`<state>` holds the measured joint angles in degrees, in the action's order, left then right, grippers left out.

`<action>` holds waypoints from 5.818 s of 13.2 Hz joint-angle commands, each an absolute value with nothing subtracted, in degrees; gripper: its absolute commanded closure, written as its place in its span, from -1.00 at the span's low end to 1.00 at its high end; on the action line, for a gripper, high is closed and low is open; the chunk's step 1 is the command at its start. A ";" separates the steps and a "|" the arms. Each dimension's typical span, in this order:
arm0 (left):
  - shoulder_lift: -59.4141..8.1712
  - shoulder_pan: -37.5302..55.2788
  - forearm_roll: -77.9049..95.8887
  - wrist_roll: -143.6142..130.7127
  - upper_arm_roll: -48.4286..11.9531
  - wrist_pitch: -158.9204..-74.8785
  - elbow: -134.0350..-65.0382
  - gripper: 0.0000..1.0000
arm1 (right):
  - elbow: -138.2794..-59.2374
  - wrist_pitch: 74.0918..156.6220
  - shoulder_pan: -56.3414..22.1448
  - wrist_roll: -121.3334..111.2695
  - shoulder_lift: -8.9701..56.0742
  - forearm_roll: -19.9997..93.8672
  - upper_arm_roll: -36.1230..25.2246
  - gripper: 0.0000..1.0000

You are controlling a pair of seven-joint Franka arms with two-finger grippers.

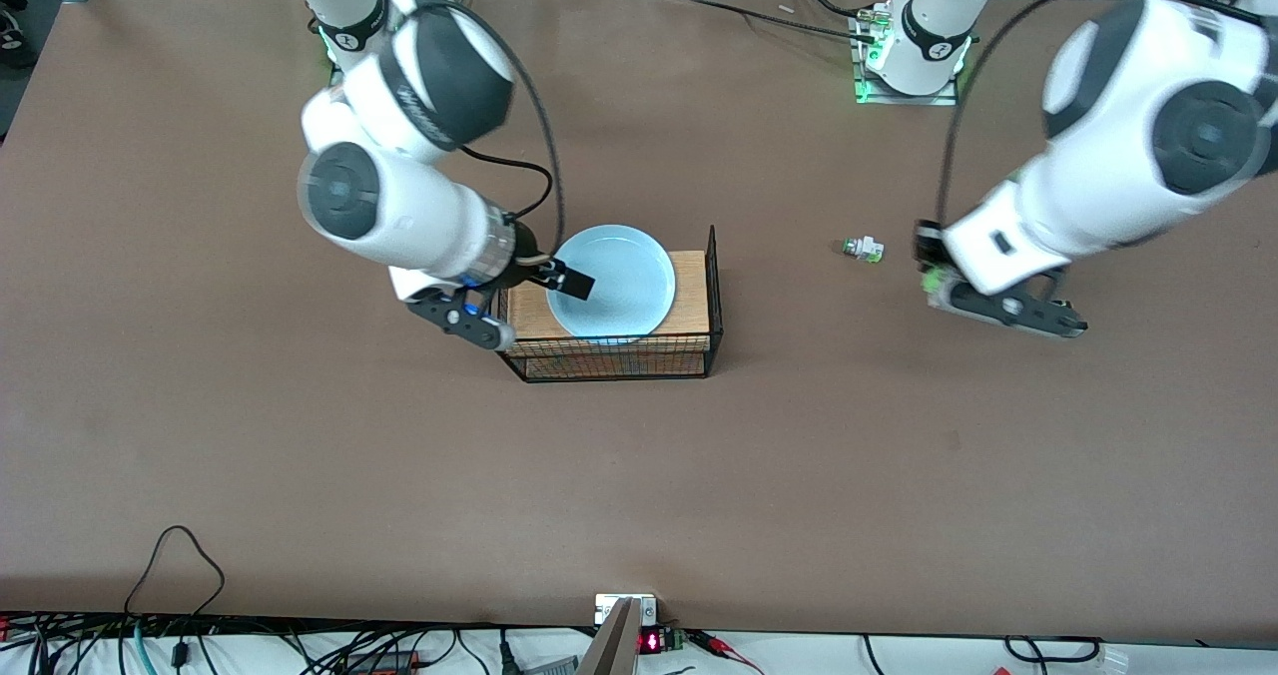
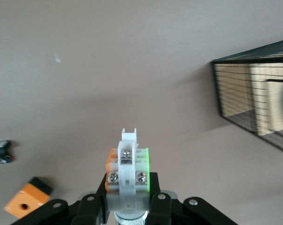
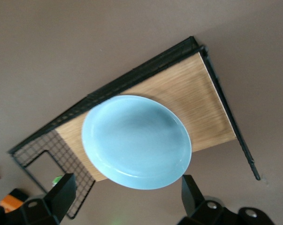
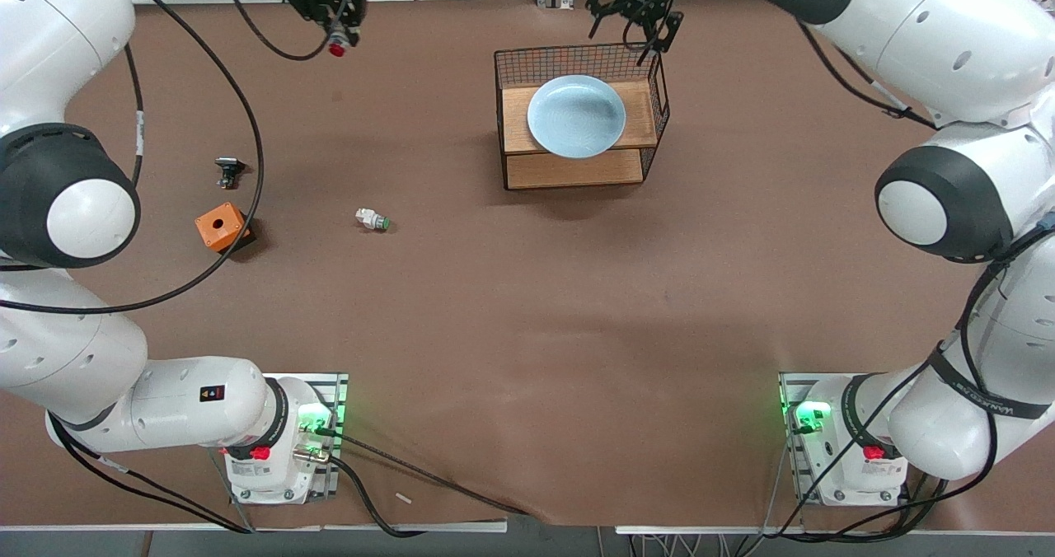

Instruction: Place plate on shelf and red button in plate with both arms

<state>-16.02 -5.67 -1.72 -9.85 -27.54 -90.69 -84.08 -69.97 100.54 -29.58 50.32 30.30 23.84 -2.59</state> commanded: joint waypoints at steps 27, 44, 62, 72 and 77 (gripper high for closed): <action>-40.16 21.80 -10.81 -47.11 -32.88 -107.05 -71.46 1.00 | -93.71 88.48 -8.53 -10.02 2.33 -5.36 -2.37 -1.00; -44.12 27.86 -10.90 -46.59 -25.93 -114.43 -69.26 -0.99 | -93.25 89.30 -3.25 -9.23 2.02 -3.69 1.23 -1.00; -22.77 4.42 -10.72 -38.34 -26.63 -90.80 -68.91 -1.00 | -93.08 87.19 -3.78 -9.14 2.37 -4.48 1.32 -1.00; -10.39 -10.21 2.09 -5.30 -10.93 -88.32 -79.95 -1.00 | -93.08 87.28 -3.69 -9.05 2.29 -4.31 1.23 -1.00; -5.10 -0.99 1.50 -1.23 -1.95 -92.81 -89.38 -1.00 | -93.08 87.36 -3.69 -9.05 2.29 -4.39 1.23 -1.00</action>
<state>-8.79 -5.53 1.10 -2.24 -6.22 -90.58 -84.04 -94.39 88.06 -3.96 -9.40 1.83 -4.39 0.81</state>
